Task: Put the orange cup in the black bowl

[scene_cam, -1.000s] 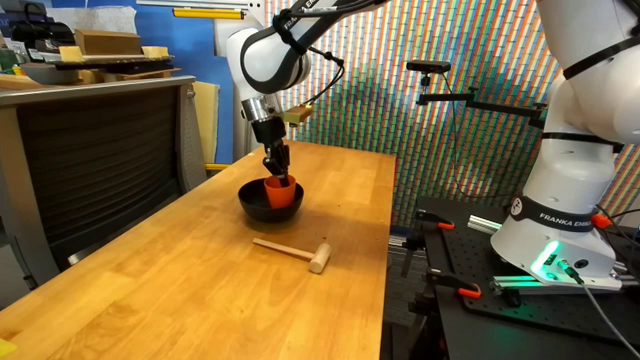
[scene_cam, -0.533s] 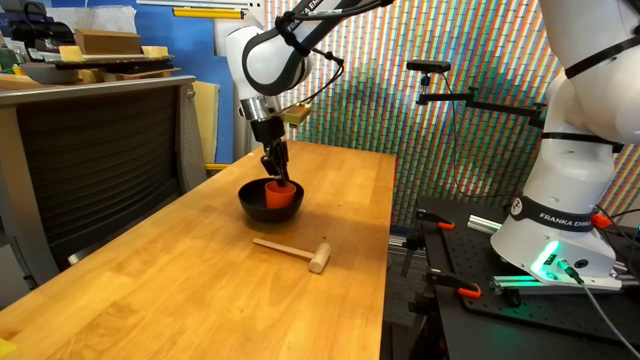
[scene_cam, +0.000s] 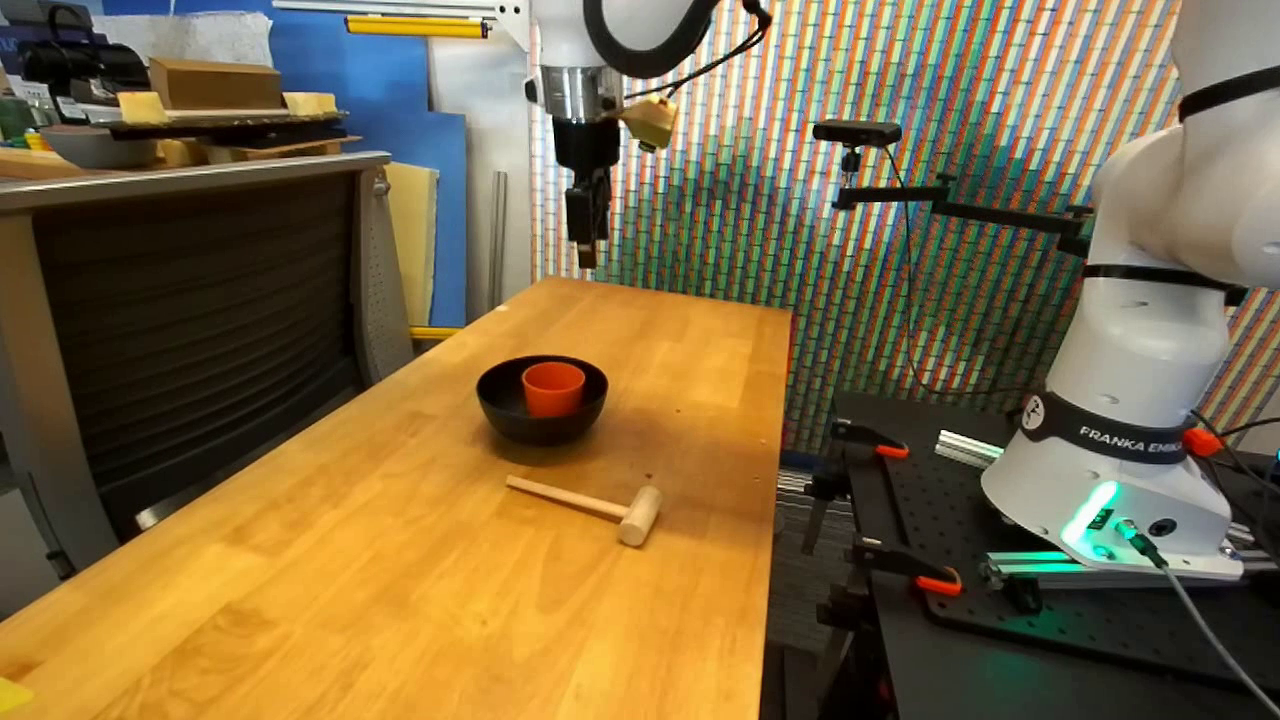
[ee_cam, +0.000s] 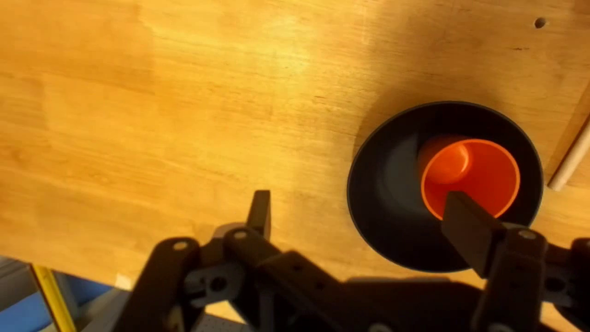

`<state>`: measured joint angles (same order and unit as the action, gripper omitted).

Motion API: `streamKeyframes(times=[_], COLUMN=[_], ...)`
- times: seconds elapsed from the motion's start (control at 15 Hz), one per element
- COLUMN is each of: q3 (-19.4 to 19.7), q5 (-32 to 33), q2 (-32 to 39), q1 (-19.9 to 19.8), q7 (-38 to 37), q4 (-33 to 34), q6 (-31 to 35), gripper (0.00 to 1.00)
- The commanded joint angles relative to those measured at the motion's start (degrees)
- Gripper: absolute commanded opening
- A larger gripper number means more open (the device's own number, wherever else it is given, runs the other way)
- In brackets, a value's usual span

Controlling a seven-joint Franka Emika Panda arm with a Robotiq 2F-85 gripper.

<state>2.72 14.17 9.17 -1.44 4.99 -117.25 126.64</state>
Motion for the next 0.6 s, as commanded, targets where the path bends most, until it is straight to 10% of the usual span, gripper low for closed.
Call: streamKeyframes(times=[0.0,0.33,0.4,0.53], q3=[-0.3,0.5,-0.9,-0.6], q5=[5.5,-10.4,-4.4,-8.2], q2=[-14.5,-29.6,-22.2,-26.7], q1=[0.4,2.1,0.4,1.0], q7=[-0.5,8.5,4.3,6.4], q4=[-13.0,-28.5,-20.7,-25.6], q6=[6.6,11.4,8.5,9.2], gripper=[1.0,1.0,1.0,1.0])
